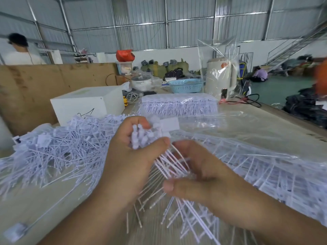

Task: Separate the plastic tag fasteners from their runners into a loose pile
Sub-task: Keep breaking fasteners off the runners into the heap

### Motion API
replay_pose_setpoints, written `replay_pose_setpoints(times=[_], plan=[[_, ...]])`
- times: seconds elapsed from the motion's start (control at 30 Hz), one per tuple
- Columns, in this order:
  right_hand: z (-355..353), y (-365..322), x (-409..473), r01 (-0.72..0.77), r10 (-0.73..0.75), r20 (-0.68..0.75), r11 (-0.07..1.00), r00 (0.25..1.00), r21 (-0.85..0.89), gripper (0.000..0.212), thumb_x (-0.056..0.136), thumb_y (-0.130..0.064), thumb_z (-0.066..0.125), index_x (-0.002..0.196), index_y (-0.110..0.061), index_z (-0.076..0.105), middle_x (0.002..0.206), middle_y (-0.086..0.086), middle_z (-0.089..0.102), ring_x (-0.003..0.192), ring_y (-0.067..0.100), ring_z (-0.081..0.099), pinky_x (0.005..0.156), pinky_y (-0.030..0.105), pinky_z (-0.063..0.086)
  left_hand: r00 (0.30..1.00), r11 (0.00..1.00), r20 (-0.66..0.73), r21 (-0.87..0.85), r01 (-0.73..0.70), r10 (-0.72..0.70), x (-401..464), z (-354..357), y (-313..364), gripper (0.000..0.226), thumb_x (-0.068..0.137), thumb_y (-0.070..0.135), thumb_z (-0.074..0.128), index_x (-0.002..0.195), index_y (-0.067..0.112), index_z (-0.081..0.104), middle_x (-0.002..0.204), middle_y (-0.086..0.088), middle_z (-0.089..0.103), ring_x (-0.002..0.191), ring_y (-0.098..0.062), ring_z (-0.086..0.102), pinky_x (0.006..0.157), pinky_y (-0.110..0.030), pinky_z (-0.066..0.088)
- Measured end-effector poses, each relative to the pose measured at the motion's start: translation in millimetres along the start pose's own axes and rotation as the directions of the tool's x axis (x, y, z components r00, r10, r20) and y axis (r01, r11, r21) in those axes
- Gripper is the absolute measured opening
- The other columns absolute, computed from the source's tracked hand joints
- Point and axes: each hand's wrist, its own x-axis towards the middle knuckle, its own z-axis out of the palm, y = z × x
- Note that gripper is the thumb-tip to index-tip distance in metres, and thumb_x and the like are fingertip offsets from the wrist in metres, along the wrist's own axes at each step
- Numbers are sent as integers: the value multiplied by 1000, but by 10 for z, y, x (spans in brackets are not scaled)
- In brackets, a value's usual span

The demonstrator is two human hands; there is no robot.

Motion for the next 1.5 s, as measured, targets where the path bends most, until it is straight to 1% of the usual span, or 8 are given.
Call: replay_pose_setpoints(times=[0.1, 0.37, 0.57, 0.77, 0.93, 1.17, 1.33, 1.5], plan=[[127, -9, 0, -35, 25, 181, 998, 983, 50, 46, 82, -7, 72, 119, -30, 59, 80, -2, 68, 73, 12, 66, 66, 30, 55, 997, 996, -17, 45, -71, 72, -22, 43, 17, 31, 61, 17, 77, 80, 35, 61, 79, 16, 70, 67, -1, 67, 55, -16, 51], [167, 30, 47, -25, 30, -36, 990, 999, 141, 14, 88, -30, 54, 77, -29, 62, 46, -17, 38, 40, 3, 38, 45, 28, 45, 990, 967, 85, -218, 130, -114, -3, 92, 4, 93, 56, 8, 86, 120, 60, 44, 107, 9, 74, 97, -12, 71, 72, -24, 56], [168, 18, 21, 23, -23, 25, 1000, 999, -3, 27, 80, -12, 46, 86, -32, 64, 50, -16, 52, 46, 3, 53, 48, 37, 53, 773, 883, 512, -57, 466, -375, -216, 183, 55, 44, 66, 36, 82, 103, 15, 70, 106, -12, 72, 63, -39, 62, 41, -32, 51], [133, 65, 8, -53, 91, 151, 969, 984, -239, 18, 81, -27, 72, 83, -13, 61, 68, -4, 53, 66, 8, 53, 66, 34, 45, 853, 852, 259, -158, 500, -453, -30, 88, 59, 30, 69, 39, 60, 51, 16, 66, 60, -7, 66, 50, -20, 61, 52, -29, 51], [146, 124, -2, -105, 174, 180, 936, 968, -336, 15, 84, -33, 75, 90, -22, 66, 71, -10, 61, 66, 3, 55, 66, 28, 43, 872, 869, -4, 84, 488, -490, 365, -410, -72, 23, 83, 23, 67, 67, 15, 52, 40, 4, 32, 32, -11, 27, 36, -19, 29], [141, 85, -28, -63, 139, 164, 914, 977, -401, 14, 86, -35, 72, 93, -24, 65, 75, -7, 63, 67, 1, 57, 67, 27, 46, 986, 198, -92, 973, 119, -141, 459, -690, -352, 33, 88, 52, 54, 86, 20, 48, 81, 1, 51, 74, -21, 52, 60, -32, 38], [25, 7, -38, 70, 8, 113, 744, 994, -665, 13, 92, -41, 61, 93, -28, 59, 72, -13, 58, 62, 0, 54, 57, 17, 40, 999, 149, -25, 989, 21, 23, 456, -631, -384, 61, 87, 60, 49, 120, 9, 56, 115, -9, 55, 107, -33, 52, 84, -43, 47], [-172, -9, 3, -23, -38, -54, 565, 998, -824, 13, 95, -42, 51, 89, -32, 53, 88, -14, 55, 81, 2, 54, 74, 25, 50, 993, 56, 44, 998, -38, -114, 370, -529, -478, 90, 87, 72, 29, 153, 13, 12, 157, -6, 24, 140, -31, 27, 110, -48, 29]])
